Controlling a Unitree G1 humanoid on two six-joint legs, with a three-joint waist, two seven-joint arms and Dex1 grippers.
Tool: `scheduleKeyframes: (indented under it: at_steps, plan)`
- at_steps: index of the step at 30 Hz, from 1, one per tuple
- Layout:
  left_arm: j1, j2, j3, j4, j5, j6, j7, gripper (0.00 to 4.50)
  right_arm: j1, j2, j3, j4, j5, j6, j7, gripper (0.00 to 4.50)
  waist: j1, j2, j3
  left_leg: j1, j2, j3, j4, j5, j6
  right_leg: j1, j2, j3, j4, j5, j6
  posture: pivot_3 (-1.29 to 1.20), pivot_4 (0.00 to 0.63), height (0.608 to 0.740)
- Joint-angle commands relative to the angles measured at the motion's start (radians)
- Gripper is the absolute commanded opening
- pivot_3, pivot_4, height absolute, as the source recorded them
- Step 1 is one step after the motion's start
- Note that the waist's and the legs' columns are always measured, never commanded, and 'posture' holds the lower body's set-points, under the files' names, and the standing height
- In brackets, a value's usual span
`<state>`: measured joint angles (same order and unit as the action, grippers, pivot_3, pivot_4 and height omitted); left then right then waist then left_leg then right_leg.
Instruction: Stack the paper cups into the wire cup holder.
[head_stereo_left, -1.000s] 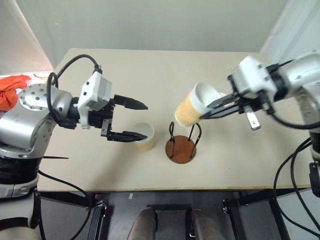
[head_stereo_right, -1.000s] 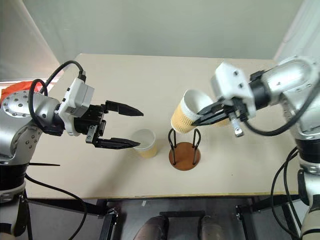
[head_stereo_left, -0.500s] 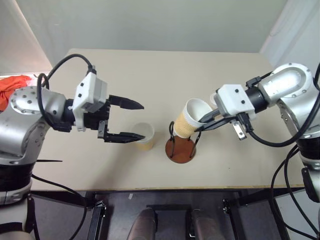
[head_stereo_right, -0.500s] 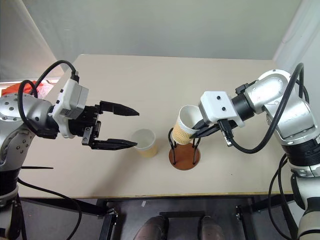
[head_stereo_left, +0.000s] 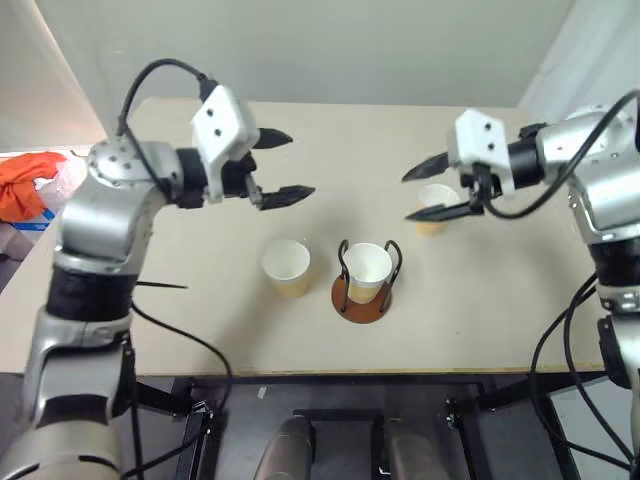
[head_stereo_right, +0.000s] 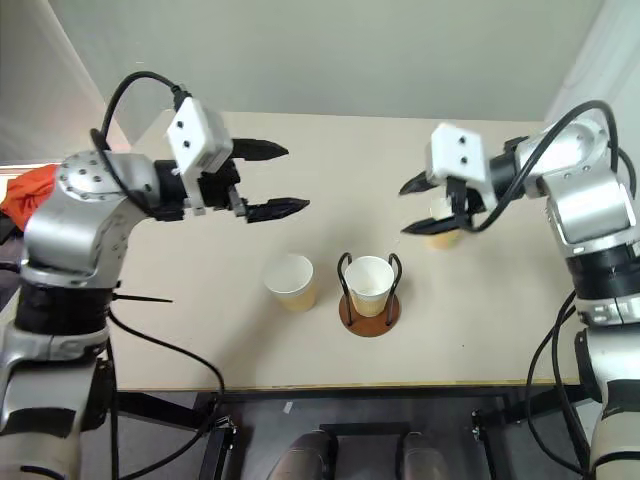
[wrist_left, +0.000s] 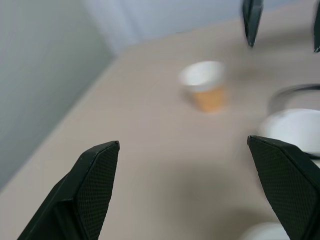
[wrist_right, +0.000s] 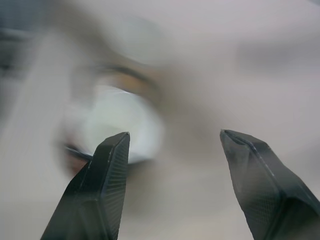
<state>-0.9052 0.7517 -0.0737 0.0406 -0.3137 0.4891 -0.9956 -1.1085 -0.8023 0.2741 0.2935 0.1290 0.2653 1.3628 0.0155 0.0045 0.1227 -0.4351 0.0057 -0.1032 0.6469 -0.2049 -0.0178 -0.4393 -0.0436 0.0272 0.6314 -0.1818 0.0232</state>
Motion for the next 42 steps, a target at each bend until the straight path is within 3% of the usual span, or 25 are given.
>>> scheduleKeyframes:
  at_steps: [1,6,14,22,24,28,32,35,37,42]
  plan:
    - [-0.04,-0.023,-0.021,0.034,0.034,-0.022,-0.002,4.5,-0.062,0.019,0.012,0.249,-0.116,-0.117,-0.079,3.1,0.001,0.0,0.0,0.0,0.0,0.0,0.0,0.0,0.0,0.0,0.0,0.0,0.0,0.001,0.001,0.0,0.15,0.74]
    - [-0.038,-0.028,-0.018,0.033,0.036,-0.024,-0.023,4.5,-0.112,0.076,0.069,0.482,-0.239,-0.28,-0.105,3.1,0.0,0.001,0.0,-0.002,0.001,0.0,-0.004,-0.002,-0.002,-0.005,0.0,0.0,-0.001,0.008,0.012,0.0,0.15,0.74]
    - [0.029,0.005,0.013,-0.042,0.031,0.01,-0.01,4.5,-0.164,0.198,0.093,0.801,-0.364,-0.363,-0.217,3.1,0.0,0.001,0.001,-0.004,0.002,0.0,-0.009,-0.002,-0.003,-0.008,0.001,0.0,-0.003,0.008,0.012,0.0,0.15,0.74]
    - [0.065,0.041,0.045,-0.066,0.04,0.039,0.011,4.5,-0.18,0.222,0.06,0.876,-0.377,-0.419,-0.177,0.48,0.006,0.001,0.001,-0.005,0.001,0.001,-0.007,-0.002,-0.003,-0.008,0.0,0.0,-0.003,0.008,0.012,0.0,0.15,0.74]
    - [0.072,0.041,0.048,-0.075,0.035,0.042,0.011,4.5,-0.187,0.215,0.045,0.863,-0.359,-0.428,-0.128,0.04,0.005,0.001,0.001,-0.005,0.001,0.001,-0.007,-0.002,-0.004,-0.008,0.001,0.0,-0.002,0.008,0.012,0.0,0.15,0.74]
    - [0.084,0.067,0.066,-0.099,0.002,0.05,-0.034,4.5,-0.211,0.177,-0.007,0.734,-0.275,-0.404,0.067,0.04,0.005,0.002,0.001,-0.005,0.002,0.001,-0.008,-0.002,-0.004,-0.009,0.001,0.0,-0.002,0.007,0.011,0.0,0.15,0.74]
    - [0.113,0.116,0.099,-0.112,-0.037,0.038,-0.09,4.5,-0.179,0.131,-0.062,0.352,-0.088,-0.237,0.233,0.04,0.0,0.002,0.001,-0.005,0.001,0.001,-0.009,-0.002,-0.005,-0.009,0.001,-0.001,-0.002,0.006,0.009,0.0,0.15,0.74]
    - [0.12,0.146,0.136,-0.127,-0.088,0.049,-0.14,4.5,-0.108,0.062,-0.032,-0.021,0.114,-0.054,0.252,0.04,-0.002,0.002,0.001,-0.006,0.003,0.001,-0.01,-0.002,-0.009,-0.009,0.003,-0.002,-0.003,0.004,0.006,0.0,0.15,0.74]
    - [0.127,0.168,0.145,-0.15,-0.121,0.066,-0.177,4.5,-0.056,0.035,-0.011,-0.193,0.171,0.014,0.252,0.04,-0.001,0.0,0.0,-0.005,0.005,0.001,-0.01,0.003,-0.018,-0.008,0.004,-0.002,-0.004,0.001,0.003,0.0,0.15,0.74]
    - [0.154,0.216,0.167,-0.207,-0.207,0.125,-0.248,4.5,0.01,0.048,0.004,-0.343,0.168,0.093,0.231,0.04,-0.002,0.0,0.0,-0.003,0.006,0.001,-0.008,0.0,-0.013,-0.006,0.005,-0.002,-0.003,-0.003,-0.003,0.0,0.15,0.74]
